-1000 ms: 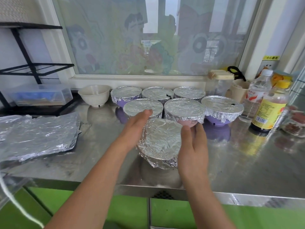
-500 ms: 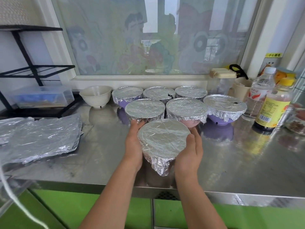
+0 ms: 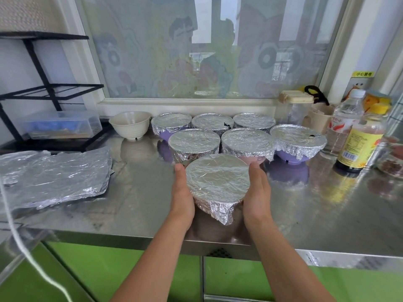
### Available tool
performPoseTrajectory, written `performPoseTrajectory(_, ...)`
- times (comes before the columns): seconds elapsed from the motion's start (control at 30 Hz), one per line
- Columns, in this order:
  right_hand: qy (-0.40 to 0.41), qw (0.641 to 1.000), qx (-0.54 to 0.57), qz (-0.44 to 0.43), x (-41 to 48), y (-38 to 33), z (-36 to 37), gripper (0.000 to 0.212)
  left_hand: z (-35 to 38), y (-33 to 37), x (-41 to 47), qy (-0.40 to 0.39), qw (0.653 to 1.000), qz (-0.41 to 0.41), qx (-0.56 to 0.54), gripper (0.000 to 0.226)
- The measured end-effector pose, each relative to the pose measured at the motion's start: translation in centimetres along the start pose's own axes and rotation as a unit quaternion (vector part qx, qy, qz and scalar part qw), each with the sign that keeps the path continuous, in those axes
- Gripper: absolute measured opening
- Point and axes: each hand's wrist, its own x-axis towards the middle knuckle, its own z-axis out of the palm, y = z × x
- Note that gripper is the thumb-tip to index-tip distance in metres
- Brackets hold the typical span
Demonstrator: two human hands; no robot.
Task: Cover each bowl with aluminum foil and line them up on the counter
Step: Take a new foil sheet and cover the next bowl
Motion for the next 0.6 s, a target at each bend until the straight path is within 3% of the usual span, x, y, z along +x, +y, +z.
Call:
performPoseTrajectory(0.13, -0.12, 0.991, -0.048, -0.039, -0.1, -0.7, -2.8, 0.124, -2.3, 1.4, 1.7, -0.019, 0.996, 0.066, 0.053, 0.085)
performPoseTrajectory(0.23, -0.209, 0.968, -0.123, -0.063, 0.3, -0.4, -3.4, 0.155, -2.2, 3.1, 3.2, -0.067, 0.983, 0.093, 0.146, 0.11)
performPoseTrajectory(0.33, -0.233, 0.949, -0.191, -0.086, 0.0, 0.0, -3.1, 0.164, -1.6, 3.3, 3.8, -0.12, 0.97, 0.058, 0.203, 0.105)
performPoseTrajectory(0.47, -0.22, 0.957, -0.167, -0.086, -0.1, 0.7, -2.9, 0.157, -1.1, 2.4, 3.1, -0.09, 0.977, 0.048, 0.189, 0.08)
performPoseTrajectory(0.5, -0.214, 0.962, -0.151, -0.077, -0.1, 0.9, -2.9, 0.158, -1.0, 2.4, 2.9, -0.084, 0.979, 0.04, 0.179, 0.08)
performPoseTrajectory(0.6, -0.215, 0.967, -0.12, -0.069, 0.2, 1.4, -3.1, 0.159, -1.5, 2.5, 2.1, -0.092, 0.977, 0.045, 0.189, 0.115)
